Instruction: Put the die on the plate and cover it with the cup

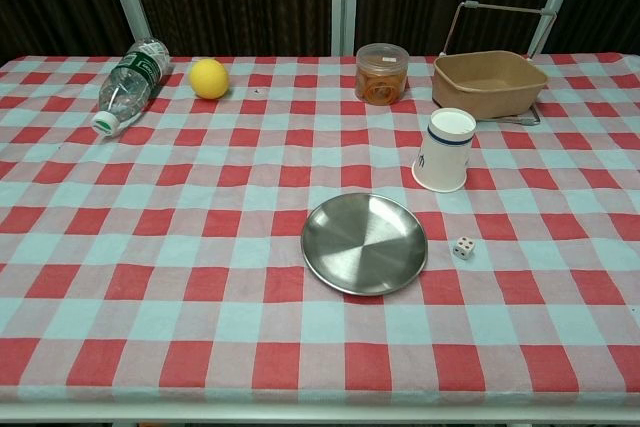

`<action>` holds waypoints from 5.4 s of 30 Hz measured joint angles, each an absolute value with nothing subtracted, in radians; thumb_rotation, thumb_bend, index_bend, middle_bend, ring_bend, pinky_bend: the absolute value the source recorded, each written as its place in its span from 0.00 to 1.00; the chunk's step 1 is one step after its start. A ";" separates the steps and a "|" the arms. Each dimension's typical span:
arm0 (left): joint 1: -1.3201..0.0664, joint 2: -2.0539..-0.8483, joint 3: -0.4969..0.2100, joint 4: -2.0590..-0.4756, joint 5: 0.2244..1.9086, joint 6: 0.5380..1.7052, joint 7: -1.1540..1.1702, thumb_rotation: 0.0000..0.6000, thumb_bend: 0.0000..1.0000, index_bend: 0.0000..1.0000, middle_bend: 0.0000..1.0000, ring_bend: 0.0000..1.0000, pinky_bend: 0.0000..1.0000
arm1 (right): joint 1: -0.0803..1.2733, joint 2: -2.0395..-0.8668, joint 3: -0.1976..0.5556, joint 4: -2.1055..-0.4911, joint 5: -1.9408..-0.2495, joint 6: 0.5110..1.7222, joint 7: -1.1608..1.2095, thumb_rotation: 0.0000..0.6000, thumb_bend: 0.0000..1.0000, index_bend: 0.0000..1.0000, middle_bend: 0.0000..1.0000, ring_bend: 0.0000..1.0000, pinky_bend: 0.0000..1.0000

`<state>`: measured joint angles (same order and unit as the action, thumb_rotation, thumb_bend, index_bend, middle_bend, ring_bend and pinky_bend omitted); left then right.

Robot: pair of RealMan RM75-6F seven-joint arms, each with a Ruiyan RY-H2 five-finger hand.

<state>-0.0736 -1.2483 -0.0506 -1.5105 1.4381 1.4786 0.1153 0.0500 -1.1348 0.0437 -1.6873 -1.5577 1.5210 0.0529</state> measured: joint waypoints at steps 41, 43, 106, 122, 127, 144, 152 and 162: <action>-0.065 -1.250 -0.046 -1.503 1.435 1.477 0.093 1.00 0.08 0.16 0.16 0.02 0.03 | 0.615 -1.415 0.100 -1.554 -1.378 0.736 -0.295 1.00 0.24 0.42 0.97 0.90 0.87; -0.065 -1.250 -0.047 -1.502 1.434 1.476 0.091 1.00 0.08 0.16 0.16 0.02 0.03 | 0.632 -1.430 0.094 -1.535 -1.359 0.719 -0.316 1.00 0.24 0.42 0.97 0.90 0.87; -0.065 -1.254 -0.050 -1.499 1.432 1.471 0.099 1.00 0.08 0.16 0.16 0.02 0.03 | 0.629 -1.407 0.189 -1.517 -1.274 0.972 0.244 1.00 0.10 0.07 0.13 0.00 0.00; -0.065 -1.251 -0.048 -1.507 1.423 1.463 0.104 1.00 0.08 0.16 0.16 0.02 0.03 | 0.671 -1.522 0.228 -1.264 -1.183 0.701 0.549 1.00 0.10 0.10 0.15 0.00 0.00; -0.066 -1.254 -0.047 -1.504 1.423 1.461 0.101 1.00 0.08 0.16 0.16 0.02 0.03 | 0.690 -1.558 0.241 -1.207 -1.188 0.671 0.581 1.00 0.14 0.14 0.16 0.00 0.00; -0.065 -1.252 -0.046 -1.503 1.415 1.455 0.099 1.00 0.08 0.16 0.16 0.02 0.03 | 0.706 -1.604 0.261 -1.161 -1.202 0.680 0.584 1.00 0.33 0.54 0.27 0.00 0.00; -0.069 -1.249 -0.048 -1.511 1.419 1.455 0.107 1.00 0.08 0.16 0.16 0.02 0.03 | 0.680 -1.529 0.217 -1.347 -1.395 0.766 0.666 1.00 0.33 0.55 0.28 0.00 0.00; -0.065 -1.248 -0.045 -1.516 1.415 1.457 0.110 1.00 0.08 0.16 0.16 0.02 0.03 | 0.719 -1.578 0.106 -1.365 -1.545 0.788 0.686 1.00 0.33 0.55 0.28 0.00 0.00</action>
<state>-0.0647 -1.2478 -0.0453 -1.5155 1.4154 1.4570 0.1100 0.7190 -1.5784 0.1056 -1.3653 -1.5445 0.7883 0.6864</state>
